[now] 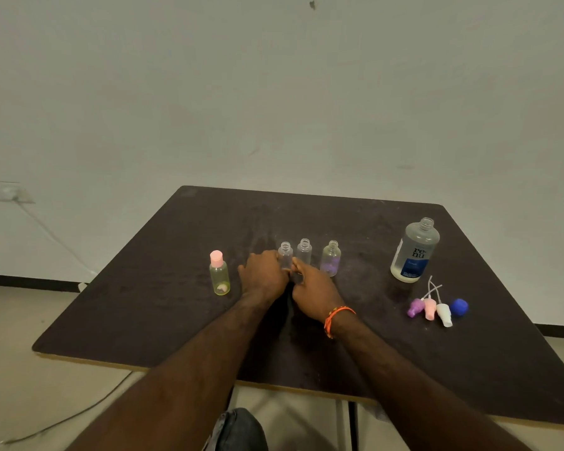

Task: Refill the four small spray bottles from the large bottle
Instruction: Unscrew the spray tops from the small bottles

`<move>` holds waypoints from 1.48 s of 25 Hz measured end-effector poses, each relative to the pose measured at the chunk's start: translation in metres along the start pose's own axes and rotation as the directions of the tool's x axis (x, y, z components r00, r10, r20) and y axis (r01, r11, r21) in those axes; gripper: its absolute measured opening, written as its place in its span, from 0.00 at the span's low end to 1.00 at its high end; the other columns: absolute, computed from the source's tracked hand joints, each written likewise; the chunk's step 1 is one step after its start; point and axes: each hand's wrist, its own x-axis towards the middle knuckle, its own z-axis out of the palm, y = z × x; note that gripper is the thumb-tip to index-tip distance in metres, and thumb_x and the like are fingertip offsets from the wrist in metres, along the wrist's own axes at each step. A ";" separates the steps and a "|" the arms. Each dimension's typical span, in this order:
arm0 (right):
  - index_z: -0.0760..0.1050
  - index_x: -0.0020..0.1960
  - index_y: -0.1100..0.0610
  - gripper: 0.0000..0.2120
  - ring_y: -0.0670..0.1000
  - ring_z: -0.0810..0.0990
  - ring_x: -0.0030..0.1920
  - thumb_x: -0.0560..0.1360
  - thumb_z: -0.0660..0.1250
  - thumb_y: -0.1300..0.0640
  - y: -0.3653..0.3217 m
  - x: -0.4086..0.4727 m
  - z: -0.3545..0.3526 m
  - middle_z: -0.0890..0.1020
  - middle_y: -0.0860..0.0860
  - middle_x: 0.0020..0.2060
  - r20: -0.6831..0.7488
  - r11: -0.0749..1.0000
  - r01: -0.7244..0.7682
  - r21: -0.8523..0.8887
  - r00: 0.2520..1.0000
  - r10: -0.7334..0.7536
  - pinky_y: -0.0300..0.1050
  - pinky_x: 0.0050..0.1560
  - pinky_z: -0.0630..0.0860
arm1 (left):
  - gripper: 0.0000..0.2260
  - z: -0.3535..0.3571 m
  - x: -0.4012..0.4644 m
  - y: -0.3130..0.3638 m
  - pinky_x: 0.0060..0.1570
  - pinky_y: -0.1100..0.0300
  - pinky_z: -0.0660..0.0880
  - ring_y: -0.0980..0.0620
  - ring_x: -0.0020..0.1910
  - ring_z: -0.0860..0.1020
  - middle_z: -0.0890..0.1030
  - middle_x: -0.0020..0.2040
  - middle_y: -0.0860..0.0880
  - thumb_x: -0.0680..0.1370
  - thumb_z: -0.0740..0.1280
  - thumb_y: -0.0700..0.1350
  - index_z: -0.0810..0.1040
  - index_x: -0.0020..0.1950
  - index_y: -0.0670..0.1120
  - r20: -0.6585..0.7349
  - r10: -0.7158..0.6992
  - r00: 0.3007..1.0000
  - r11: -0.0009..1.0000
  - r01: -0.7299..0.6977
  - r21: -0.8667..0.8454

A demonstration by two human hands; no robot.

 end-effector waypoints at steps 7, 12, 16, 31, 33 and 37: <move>0.69 0.74 0.55 0.31 0.53 0.77 0.66 0.72 0.61 0.66 0.003 0.000 0.002 0.79 0.53 0.65 -0.035 1.000 0.023 0.016 0.999 -0.023 0.46 0.68 0.71 | 0.08 -0.001 0.008 -0.004 0.57 0.46 0.74 0.42 0.57 0.81 0.84 0.51 0.48 0.77 0.70 0.55 0.80 0.49 0.52 0.020 0.013 1.000 0.999 -0.012 -0.038; 0.79 0.61 0.54 0.21 0.46 0.81 0.54 0.70 0.63 0.64 -0.004 -0.022 -0.009 0.84 0.48 0.54 -0.184 0.994 0.093 0.055 0.980 -0.081 0.45 0.60 0.78 | 0.28 -0.018 -0.011 -0.002 0.63 0.44 0.72 0.40 0.66 0.77 0.82 0.63 0.46 0.75 0.73 0.56 0.73 0.72 0.46 -0.030 0.103 0.994 0.995 -0.103 0.000; 0.80 0.54 0.51 0.17 0.46 0.82 0.49 0.69 0.63 0.62 -0.007 -0.038 -0.015 0.84 0.44 0.48 -0.231 0.996 0.086 0.016 0.970 -0.080 0.47 0.54 0.80 | 0.27 -0.031 -0.034 -0.003 0.63 0.44 0.71 0.40 0.66 0.76 0.81 0.64 0.47 0.76 0.72 0.54 0.70 0.73 0.49 -0.098 0.207 0.974 0.977 -0.201 0.069; 0.75 0.66 0.50 0.23 0.47 0.80 0.55 0.72 0.65 0.60 -0.032 -0.030 0.029 0.81 0.44 0.56 0.012 0.993 0.063 -0.102 0.998 -0.062 0.47 0.61 0.76 | 0.37 -0.059 -0.037 -0.129 0.68 0.42 0.64 0.46 0.70 0.72 0.79 0.68 0.50 0.69 0.78 0.65 0.72 0.73 0.52 -0.109 -0.078 0.991 0.986 0.060 -0.157; 0.72 0.70 0.51 0.27 0.49 0.79 0.58 0.71 0.65 0.61 -0.039 -0.021 0.035 0.80 0.47 0.60 0.060 0.988 0.085 -0.130 0.995 -0.078 0.47 0.63 0.75 | 0.30 -0.058 -0.033 -0.129 0.67 0.43 0.64 0.47 0.66 0.76 0.82 0.61 0.53 0.71 0.77 0.62 0.75 0.70 0.53 -0.064 -0.051 0.997 0.983 0.039 -0.177; 0.62 0.77 0.53 0.34 0.53 0.77 0.64 0.72 0.63 0.63 -0.054 -0.014 0.045 0.76 0.51 0.68 0.147 0.987 0.118 -0.110 0.984 -0.101 0.49 0.67 0.72 | 0.16 -0.054 -0.034 -0.121 0.64 0.46 0.68 0.50 0.56 0.80 0.80 0.49 0.58 0.76 0.75 0.57 0.78 0.61 0.55 -0.052 0.018 0.998 0.981 -0.028 -0.190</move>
